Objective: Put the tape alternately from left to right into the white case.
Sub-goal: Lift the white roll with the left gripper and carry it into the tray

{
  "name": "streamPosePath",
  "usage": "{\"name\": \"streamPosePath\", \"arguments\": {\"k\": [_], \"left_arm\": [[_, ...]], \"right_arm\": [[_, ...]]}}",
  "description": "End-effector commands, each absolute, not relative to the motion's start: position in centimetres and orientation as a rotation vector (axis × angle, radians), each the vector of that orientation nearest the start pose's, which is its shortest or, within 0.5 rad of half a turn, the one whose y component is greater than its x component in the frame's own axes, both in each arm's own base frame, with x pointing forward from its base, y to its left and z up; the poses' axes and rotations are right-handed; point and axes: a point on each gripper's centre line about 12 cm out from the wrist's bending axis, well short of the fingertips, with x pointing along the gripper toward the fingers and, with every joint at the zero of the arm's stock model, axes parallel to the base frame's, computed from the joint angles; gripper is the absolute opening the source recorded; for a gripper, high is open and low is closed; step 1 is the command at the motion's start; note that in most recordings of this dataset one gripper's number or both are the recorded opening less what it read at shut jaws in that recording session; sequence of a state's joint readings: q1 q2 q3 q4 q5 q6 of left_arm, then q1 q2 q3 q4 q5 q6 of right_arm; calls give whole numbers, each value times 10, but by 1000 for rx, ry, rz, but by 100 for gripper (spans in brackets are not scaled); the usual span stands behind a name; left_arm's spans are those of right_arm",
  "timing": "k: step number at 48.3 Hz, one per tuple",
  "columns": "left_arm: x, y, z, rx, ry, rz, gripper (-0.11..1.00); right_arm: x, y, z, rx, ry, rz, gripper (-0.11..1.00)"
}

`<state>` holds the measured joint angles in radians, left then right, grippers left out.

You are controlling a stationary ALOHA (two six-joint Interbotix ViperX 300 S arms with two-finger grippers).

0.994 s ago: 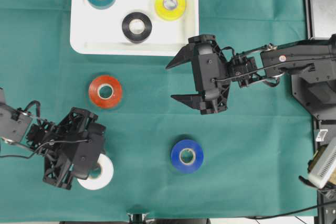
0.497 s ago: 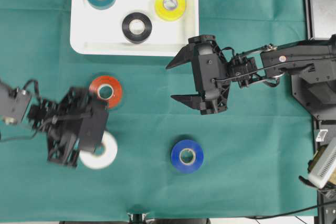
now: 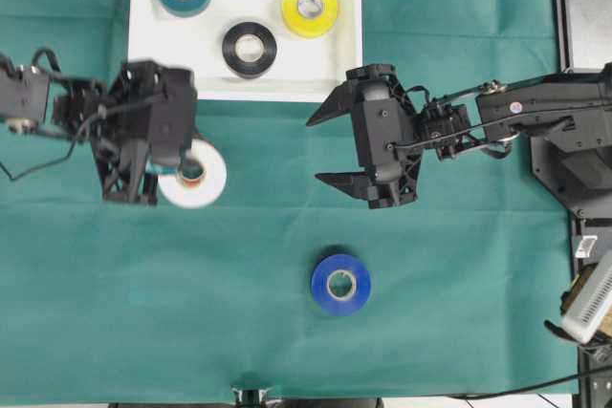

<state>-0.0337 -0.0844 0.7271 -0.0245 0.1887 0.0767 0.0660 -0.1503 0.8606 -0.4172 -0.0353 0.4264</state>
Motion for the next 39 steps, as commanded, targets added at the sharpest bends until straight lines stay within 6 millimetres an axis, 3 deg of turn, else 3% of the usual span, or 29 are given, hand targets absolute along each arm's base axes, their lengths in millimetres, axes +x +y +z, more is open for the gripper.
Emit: {"name": "streamPosePath", "arguments": {"k": [1, 24, 39], "left_arm": [[353, 7, 177, 53, 789, -10, 27], [340, 85, 169, 10, 788, 185, 27], [329, 119, 157, -27, 783, 284, 27]], "right_arm": [[335, 25, 173, -6, 641, 80, 66], [336, 25, 170, -2, 643, 82, 66], [336, 25, 170, -4, 643, 83, 66]]}}
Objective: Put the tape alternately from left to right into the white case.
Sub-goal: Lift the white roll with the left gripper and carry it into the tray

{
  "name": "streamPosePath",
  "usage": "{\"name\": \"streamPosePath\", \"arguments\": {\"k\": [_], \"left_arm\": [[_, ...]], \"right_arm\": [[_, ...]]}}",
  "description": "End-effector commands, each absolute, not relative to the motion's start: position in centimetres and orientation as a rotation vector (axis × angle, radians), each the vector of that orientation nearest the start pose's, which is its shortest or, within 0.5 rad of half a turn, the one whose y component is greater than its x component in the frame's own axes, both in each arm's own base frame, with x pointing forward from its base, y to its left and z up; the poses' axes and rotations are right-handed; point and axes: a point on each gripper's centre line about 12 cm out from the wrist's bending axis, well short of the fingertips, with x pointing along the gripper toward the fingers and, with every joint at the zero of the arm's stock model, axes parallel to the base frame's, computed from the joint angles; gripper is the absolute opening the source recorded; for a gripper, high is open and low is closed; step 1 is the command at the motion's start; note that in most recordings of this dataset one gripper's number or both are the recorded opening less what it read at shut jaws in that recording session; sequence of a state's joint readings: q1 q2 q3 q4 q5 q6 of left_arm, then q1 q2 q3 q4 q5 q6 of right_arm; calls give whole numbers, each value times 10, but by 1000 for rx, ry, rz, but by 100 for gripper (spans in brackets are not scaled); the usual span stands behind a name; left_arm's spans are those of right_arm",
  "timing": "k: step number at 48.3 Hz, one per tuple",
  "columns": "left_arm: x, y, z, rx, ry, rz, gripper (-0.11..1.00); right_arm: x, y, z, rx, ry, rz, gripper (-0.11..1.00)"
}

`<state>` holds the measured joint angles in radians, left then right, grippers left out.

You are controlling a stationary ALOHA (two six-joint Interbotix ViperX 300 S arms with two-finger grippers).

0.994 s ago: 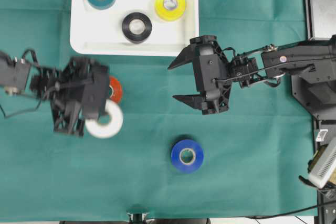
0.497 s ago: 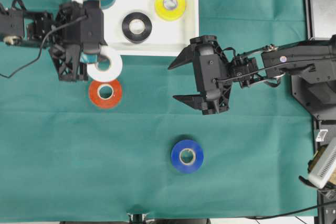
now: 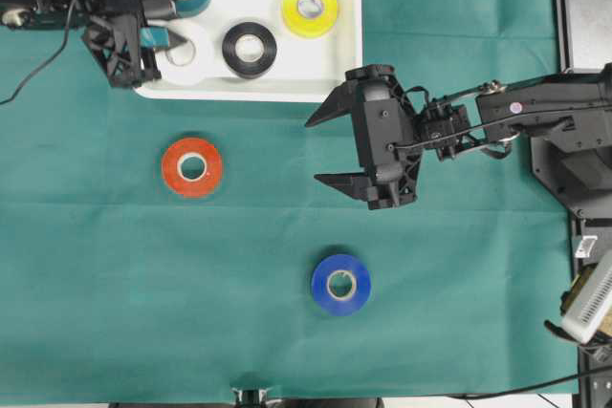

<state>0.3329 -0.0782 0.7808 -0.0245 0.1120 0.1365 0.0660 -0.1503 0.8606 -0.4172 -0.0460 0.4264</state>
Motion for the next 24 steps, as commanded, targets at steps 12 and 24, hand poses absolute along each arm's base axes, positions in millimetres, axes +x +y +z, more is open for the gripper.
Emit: {"name": "streamPosePath", "arguments": {"k": [12, 24], "left_arm": [[329, 122, 156, -30, 765, 294, 27], [328, 121, 154, -36, 773, 295, 27]], "right_arm": [[336, 25, 170, -4, 643, 83, 66], [336, 25, 170, -4, 643, 83, 66]]}}
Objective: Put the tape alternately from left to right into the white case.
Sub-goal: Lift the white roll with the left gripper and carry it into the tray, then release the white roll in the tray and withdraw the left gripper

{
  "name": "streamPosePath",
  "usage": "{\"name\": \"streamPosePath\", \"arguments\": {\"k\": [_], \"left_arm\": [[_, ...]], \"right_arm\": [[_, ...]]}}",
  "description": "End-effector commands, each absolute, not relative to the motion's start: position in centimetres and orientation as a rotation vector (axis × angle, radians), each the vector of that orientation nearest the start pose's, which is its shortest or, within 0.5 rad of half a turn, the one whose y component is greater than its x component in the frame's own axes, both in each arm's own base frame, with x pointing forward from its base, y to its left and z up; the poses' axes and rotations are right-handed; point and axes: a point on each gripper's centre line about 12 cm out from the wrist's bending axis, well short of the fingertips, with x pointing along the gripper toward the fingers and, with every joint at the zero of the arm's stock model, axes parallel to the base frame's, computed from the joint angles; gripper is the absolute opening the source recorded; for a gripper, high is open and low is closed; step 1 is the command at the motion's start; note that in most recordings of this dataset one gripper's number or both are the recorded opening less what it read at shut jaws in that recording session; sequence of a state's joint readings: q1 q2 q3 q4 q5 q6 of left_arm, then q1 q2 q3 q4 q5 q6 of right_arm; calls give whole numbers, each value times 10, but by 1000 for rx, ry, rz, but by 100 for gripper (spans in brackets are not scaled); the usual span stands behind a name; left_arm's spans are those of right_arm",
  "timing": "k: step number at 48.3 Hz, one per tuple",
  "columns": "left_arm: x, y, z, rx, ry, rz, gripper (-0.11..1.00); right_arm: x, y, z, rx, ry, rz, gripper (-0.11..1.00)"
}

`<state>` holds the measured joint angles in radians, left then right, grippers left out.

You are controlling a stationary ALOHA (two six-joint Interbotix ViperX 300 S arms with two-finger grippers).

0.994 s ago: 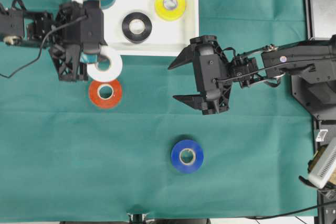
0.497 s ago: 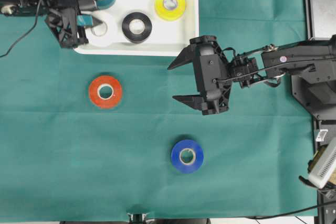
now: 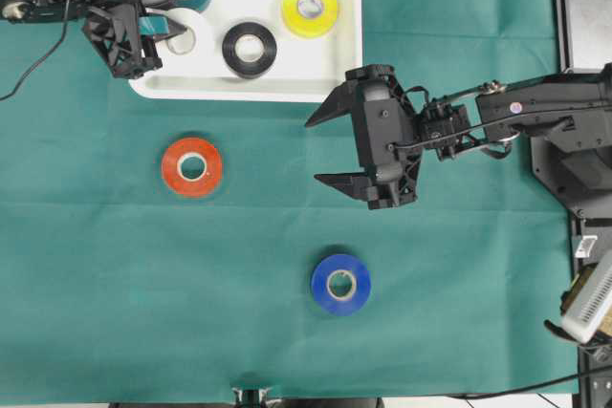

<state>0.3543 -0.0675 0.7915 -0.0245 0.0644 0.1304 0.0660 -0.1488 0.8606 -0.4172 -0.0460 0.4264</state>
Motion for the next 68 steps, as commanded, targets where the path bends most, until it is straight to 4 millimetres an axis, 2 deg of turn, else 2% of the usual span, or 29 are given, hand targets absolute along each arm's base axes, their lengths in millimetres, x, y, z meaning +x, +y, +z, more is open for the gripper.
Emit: {"name": "streamPosePath", "arguments": {"k": [1, 9, 11, 18, 21, 50, 58, 68], "left_arm": [[327, 121, 154, -37, 775, 295, 27], [326, 118, 154, -34, 775, 289, 28], [326, 117, 154, -32, 775, 285, 37], [327, 111, 154, -24, 777, 268, 80], [328, 110, 153, -22, 778, 264, 90], [326, 105, 160, -17, 759, 255, 90], [327, 94, 160, -6, 759, 226, 90], [325, 71, 163, 17, 750, 166, 90]], "right_arm": [[336, 25, 170, -2, 643, 82, 66], [336, 25, 170, -4, 645, 82, 66], [336, 25, 170, -2, 643, 82, 66], [336, 25, 171, -2, 642, 82, 66], [336, 26, 170, -3, 643, 83, 66], [336, 26, 170, -3, 643, 83, 66], [336, 25, 170, -2, 643, 82, 66], [336, 25, 170, -3, 645, 81, 66]]}}
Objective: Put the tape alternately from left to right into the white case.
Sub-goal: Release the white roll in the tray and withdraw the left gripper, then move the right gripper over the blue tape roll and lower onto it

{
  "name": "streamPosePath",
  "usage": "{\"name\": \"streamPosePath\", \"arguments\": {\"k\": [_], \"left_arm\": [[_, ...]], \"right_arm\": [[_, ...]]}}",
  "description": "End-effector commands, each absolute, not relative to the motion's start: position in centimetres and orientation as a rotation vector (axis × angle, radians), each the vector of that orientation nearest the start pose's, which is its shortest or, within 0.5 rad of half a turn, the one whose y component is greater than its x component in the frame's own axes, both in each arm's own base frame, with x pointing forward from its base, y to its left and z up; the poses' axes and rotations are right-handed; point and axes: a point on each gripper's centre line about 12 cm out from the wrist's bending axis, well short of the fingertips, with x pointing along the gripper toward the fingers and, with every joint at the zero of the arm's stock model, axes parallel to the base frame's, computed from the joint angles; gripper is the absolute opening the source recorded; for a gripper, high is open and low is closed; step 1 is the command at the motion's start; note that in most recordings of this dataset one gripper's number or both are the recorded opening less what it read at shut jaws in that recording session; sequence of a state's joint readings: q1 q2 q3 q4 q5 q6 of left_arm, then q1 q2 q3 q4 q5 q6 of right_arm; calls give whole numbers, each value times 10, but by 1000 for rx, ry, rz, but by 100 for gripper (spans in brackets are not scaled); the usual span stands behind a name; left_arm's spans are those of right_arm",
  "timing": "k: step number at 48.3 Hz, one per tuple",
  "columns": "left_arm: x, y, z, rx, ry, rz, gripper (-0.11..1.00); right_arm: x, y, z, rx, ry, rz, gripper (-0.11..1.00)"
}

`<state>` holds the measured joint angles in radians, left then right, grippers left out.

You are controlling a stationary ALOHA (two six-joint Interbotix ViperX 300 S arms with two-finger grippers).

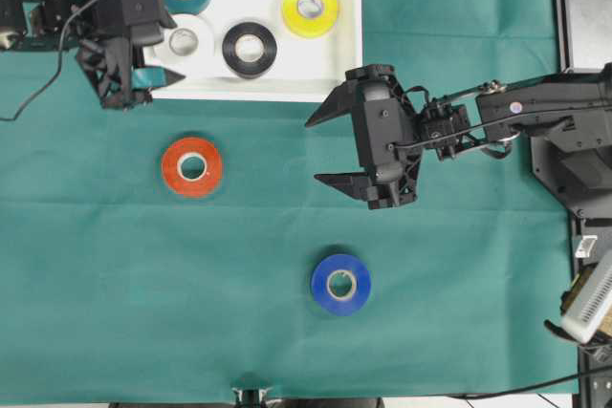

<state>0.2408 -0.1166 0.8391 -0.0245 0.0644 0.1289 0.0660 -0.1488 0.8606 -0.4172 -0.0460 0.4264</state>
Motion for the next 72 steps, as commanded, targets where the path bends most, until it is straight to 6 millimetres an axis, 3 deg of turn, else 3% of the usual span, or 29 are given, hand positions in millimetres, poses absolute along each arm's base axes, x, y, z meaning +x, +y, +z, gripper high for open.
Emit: {"name": "streamPosePath", "arguments": {"k": [1, 11, 32, 56, 72], "left_arm": [[325, 69, 164, 19, 749, 161, 90], [318, 44, 173, 47, 719, 94, 90], [311, -7, 172, 102, 713, -59, 90], [311, -10, 169, 105, 719, -68, 90], [309, -10, 167, 107, 725, -68, 89]], "right_arm": [[336, 25, 170, -2, 643, 82, 66], [336, 25, 170, -2, 643, 82, 66], [336, 25, 170, -2, 643, 82, 66], [335, 29, 170, -6, 645, 92, 66], [328, 58, 167, -30, 656, 176, 66]]}}
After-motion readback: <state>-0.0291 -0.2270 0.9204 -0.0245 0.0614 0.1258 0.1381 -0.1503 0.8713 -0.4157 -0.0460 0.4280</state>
